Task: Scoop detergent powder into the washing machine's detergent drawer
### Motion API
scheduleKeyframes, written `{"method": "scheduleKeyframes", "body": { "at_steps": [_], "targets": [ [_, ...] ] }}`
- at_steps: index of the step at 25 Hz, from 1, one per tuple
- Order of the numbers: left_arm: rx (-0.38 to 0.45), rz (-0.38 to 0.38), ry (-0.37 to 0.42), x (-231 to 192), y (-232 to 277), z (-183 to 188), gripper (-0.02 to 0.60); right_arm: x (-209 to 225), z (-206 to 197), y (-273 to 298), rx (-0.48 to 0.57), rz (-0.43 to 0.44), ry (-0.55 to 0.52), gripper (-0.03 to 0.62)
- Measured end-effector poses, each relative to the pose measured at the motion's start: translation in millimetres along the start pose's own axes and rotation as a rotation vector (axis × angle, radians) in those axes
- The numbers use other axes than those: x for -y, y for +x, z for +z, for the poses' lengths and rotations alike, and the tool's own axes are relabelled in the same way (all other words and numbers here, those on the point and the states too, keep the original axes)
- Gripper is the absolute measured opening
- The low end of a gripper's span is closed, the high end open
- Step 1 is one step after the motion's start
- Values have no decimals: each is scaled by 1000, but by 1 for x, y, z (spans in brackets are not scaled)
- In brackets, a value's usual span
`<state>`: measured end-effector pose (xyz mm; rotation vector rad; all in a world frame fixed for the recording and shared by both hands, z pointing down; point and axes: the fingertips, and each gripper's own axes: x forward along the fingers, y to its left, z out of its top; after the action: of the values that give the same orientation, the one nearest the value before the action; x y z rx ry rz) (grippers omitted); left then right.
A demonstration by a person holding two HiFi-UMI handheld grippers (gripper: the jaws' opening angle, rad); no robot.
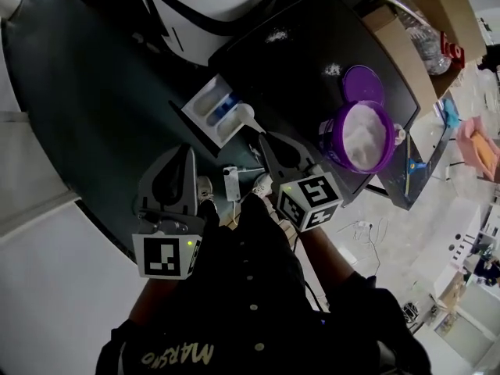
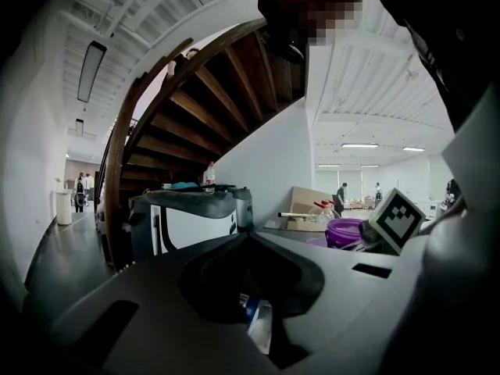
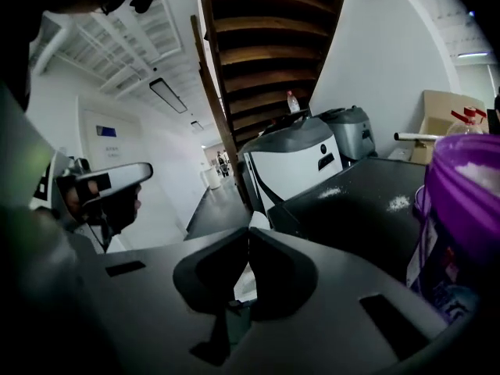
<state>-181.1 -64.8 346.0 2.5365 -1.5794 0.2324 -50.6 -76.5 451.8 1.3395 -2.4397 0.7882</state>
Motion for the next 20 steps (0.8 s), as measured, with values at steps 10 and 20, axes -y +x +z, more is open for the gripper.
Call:
{"method": "scheduleKeyframes", "body": {
  "at_steps": [10, 20],
  "targets": [
    [158, -156, 67, 56, 31, 64, 12, 10, 96, -93, 237, -39, -25, 29],
    [210, -411, 113, 148, 70, 89, 12, 90, 102, -204, 368, -347, -5, 29]
  ]
}}
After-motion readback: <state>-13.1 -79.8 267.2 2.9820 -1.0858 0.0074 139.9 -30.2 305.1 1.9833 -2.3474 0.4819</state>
